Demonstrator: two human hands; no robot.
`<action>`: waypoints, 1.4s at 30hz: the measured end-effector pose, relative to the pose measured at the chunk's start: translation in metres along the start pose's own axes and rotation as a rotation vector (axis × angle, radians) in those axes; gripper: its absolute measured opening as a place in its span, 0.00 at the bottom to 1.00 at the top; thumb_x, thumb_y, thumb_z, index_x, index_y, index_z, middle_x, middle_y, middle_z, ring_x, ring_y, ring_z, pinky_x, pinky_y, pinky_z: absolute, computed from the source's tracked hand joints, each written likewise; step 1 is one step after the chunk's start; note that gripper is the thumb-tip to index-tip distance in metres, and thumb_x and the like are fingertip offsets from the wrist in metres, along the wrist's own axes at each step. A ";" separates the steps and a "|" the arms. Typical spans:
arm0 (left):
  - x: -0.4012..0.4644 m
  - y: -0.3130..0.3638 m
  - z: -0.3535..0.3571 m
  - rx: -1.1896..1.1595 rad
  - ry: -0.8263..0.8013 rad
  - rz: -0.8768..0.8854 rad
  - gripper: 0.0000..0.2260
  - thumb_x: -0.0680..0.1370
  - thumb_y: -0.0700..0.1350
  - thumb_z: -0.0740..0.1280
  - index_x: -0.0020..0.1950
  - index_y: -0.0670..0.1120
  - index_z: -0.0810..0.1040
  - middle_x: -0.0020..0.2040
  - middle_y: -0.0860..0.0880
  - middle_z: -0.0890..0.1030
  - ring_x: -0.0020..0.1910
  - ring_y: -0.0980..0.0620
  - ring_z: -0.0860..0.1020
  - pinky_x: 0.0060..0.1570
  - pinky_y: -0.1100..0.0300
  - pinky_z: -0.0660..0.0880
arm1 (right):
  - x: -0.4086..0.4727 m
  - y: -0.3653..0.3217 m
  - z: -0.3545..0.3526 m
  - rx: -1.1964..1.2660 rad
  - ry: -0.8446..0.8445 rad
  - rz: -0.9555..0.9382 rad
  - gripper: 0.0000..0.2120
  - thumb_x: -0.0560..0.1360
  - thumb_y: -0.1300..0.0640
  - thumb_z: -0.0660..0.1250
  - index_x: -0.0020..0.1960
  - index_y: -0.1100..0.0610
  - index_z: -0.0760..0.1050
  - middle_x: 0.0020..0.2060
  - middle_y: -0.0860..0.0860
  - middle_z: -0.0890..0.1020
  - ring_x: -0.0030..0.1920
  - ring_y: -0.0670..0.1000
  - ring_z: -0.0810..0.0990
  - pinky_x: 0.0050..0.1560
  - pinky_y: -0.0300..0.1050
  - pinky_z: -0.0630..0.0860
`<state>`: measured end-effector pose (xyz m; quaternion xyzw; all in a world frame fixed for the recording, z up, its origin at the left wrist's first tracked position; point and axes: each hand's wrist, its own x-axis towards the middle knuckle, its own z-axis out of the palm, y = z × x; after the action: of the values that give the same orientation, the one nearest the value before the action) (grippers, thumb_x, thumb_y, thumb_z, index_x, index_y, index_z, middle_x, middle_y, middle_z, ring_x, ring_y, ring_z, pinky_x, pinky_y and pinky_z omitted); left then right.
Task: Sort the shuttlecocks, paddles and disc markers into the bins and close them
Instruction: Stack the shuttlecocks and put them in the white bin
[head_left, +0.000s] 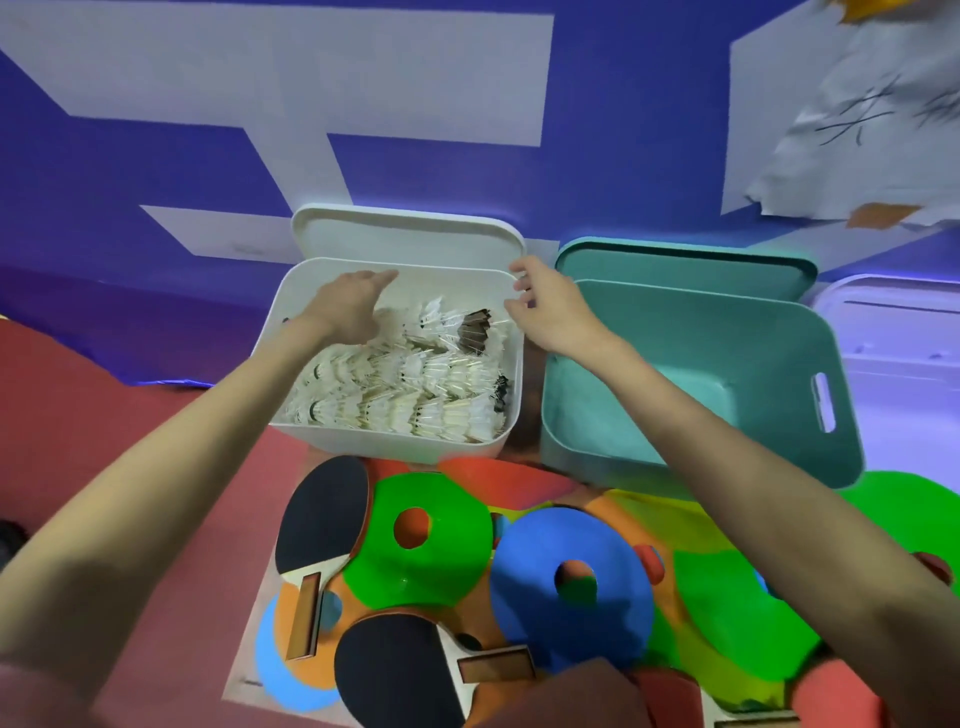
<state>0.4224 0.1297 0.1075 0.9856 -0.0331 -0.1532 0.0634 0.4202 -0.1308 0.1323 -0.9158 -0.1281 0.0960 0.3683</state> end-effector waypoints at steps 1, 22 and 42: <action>-0.007 0.014 -0.001 -0.030 0.051 0.019 0.35 0.71 0.32 0.64 0.77 0.45 0.59 0.72 0.39 0.67 0.69 0.38 0.66 0.65 0.44 0.67 | -0.013 0.009 -0.010 0.008 0.070 -0.051 0.19 0.76 0.61 0.63 0.66 0.61 0.67 0.59 0.57 0.76 0.59 0.55 0.75 0.59 0.48 0.71; -0.092 0.449 0.071 -0.117 0.073 0.905 0.26 0.69 0.42 0.62 0.68 0.40 0.70 0.62 0.39 0.75 0.61 0.39 0.73 0.63 0.49 0.68 | -0.397 0.294 -0.159 -0.118 0.727 0.406 0.26 0.72 0.59 0.62 0.67 0.68 0.65 0.62 0.65 0.72 0.62 0.64 0.70 0.64 0.50 0.63; -0.088 0.762 0.196 -0.121 -0.181 0.841 0.25 0.75 0.39 0.66 0.72 0.43 0.66 0.67 0.42 0.72 0.67 0.44 0.69 0.66 0.53 0.65 | -0.478 0.523 -0.281 0.397 0.879 0.769 0.37 0.65 0.46 0.76 0.68 0.55 0.64 0.46 0.50 0.79 0.48 0.52 0.79 0.53 0.48 0.75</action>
<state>0.2435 -0.6393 0.0514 0.8634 -0.4282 -0.2017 0.1749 0.1283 -0.8239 0.0050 -0.7643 0.3953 -0.1426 0.4891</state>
